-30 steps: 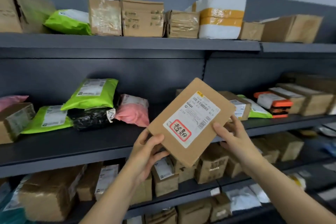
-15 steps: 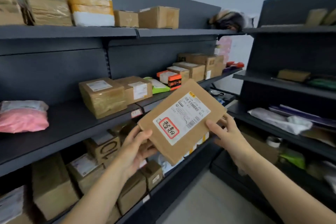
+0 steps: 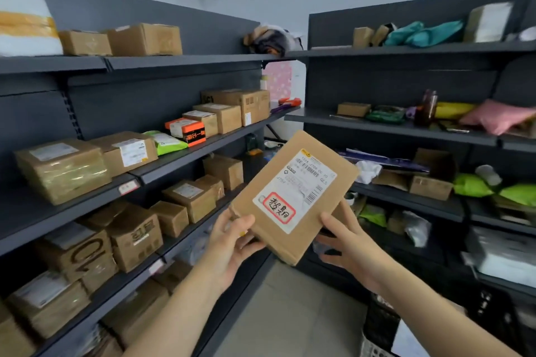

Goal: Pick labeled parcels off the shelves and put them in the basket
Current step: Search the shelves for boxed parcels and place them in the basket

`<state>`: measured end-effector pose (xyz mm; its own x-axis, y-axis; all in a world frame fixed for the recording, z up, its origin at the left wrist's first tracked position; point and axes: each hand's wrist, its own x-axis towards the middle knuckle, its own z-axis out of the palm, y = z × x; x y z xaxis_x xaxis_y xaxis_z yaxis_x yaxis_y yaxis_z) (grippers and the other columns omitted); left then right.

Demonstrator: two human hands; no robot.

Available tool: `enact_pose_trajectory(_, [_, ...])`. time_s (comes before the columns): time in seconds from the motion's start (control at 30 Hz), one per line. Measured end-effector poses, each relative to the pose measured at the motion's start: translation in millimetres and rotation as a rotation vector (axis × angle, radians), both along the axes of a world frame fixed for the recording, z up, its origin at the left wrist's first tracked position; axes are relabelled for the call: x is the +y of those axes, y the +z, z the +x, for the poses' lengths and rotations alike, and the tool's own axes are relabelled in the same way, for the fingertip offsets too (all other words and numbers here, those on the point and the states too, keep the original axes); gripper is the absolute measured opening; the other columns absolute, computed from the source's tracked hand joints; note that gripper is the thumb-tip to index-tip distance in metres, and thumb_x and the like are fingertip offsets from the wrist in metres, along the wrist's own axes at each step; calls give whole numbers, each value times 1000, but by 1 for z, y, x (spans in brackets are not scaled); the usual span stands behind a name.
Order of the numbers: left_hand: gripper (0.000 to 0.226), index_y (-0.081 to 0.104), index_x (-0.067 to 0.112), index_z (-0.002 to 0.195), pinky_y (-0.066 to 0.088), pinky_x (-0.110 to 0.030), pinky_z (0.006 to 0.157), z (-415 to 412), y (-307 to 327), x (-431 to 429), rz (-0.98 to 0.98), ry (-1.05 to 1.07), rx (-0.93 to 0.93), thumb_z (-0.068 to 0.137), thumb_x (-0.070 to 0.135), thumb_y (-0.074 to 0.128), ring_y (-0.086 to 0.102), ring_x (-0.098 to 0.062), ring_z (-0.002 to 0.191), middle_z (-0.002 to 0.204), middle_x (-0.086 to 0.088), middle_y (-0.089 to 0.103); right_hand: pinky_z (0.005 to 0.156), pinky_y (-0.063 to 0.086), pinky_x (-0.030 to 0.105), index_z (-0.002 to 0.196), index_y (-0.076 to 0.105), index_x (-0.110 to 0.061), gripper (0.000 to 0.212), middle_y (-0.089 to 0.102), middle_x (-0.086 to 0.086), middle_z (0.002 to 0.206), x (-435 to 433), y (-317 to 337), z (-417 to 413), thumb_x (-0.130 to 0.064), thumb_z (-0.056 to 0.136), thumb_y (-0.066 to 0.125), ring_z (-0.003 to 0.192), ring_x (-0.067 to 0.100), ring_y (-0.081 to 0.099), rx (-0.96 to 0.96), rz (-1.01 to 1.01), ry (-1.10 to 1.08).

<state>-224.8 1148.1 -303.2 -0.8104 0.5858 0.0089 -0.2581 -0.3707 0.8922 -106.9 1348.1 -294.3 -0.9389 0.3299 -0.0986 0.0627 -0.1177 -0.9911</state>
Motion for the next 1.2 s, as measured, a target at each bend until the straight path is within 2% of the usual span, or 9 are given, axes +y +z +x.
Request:
enact_pose_trajectory(0.23, [69, 54, 19, 124, 55, -48, 83, 39, 5, 60, 87, -269, -113, 59, 21, 76, 61, -32, 112, 120, -17, 62, 89, 51, 50, 137, 23, -58, 84, 68, -8, 114, 39, 13, 47, -40, 72, 73, 103, 24, 67, 189, -10, -162])
enact_pose_trajectory(0.4, [42, 55, 25, 117, 40, -54, 101, 30, -4, 100, -143, -284, -110, 78, 30, 68, 53, -23, 119, 122, -8, 63, 86, 54, 44, 140, 25, -51, 91, 63, -1, 122, 72, 2, 62, -32, 69, 79, 107, 20, 64, 194, 57, -310])
enact_pose_trajectory(0.5, [34, 57, 24, 122, 43, -51, 100, 12, -10, 128, -230, -387, 0, 90, 34, 53, 57, -24, 117, 119, -5, 66, 90, 53, 41, 141, 26, -50, 100, 55, -4, 126, 92, -7, 66, -30, 63, 85, 112, 12, 58, 161, 166, -380])
enact_pose_trajectory(0.63, [59, 51, 23, 128, 46, -54, 97, -13, -7, 180, -312, -493, 166, 74, 44, 63, 62, -24, 110, 116, -4, 68, 85, 54, 34, 143, 25, -47, 92, 52, -7, 127, 121, -13, 61, -19, 73, 79, 101, 7, 64, 113, 226, -417])
enact_pose_trajectory(0.73, [64, 49, 25, 128, 47, -53, 97, -36, 0, 223, -270, -521, 258, 70, 42, 70, 64, -21, 108, 116, 1, 68, 93, 50, 40, 143, 23, -47, 107, 48, -14, 130, 146, -7, 50, -38, 56, 84, 115, 13, 56, 31, 360, -426])
enact_pose_trajectory(0.87, [98, 36, 36, 138, 45, -45, 101, -76, 9, 278, -282, -505, 522, 54, 53, 83, 52, -17, 123, 133, 4, 55, 71, 50, 13, 142, 26, -44, 110, 46, -24, 126, 175, 4, 40, -41, 47, 82, 104, -7, 54, -37, 468, -428])
enact_pose_trajectory(0.97, [111, 15, 40, 147, 36, -34, 106, -95, 13, 316, -345, -576, 743, 58, 44, 81, 33, -8, 134, 152, 12, 28, 64, 46, 3, 142, 25, -38, 99, 42, -29, 116, 197, 6, 42, -18, 65, 83, 95, -18, 50, -131, 512, -447])
enact_pose_trajectory(1.07, [109, 16, 46, 145, 30, -39, 112, -102, 14, 355, -406, -770, 928, 56, 47, 81, 23, 0, 136, 149, 22, 23, 72, 46, 10, 143, 24, -40, 96, 37, -28, 118, 223, 1, 48, -10, 70, 80, 107, -3, 46, -278, 575, -418])
enact_pose_trajectory(1.2, [116, 11, 50, 145, 30, -32, 111, -94, 6, 409, -503, -1089, 1009, 56, 46, 86, 27, 0, 135, 148, 22, 25, 81, 45, 17, 140, 24, -47, 96, 38, -26, 122, 260, -1, 57, -23, 66, 81, 113, 3, 46, -380, 588, -313])
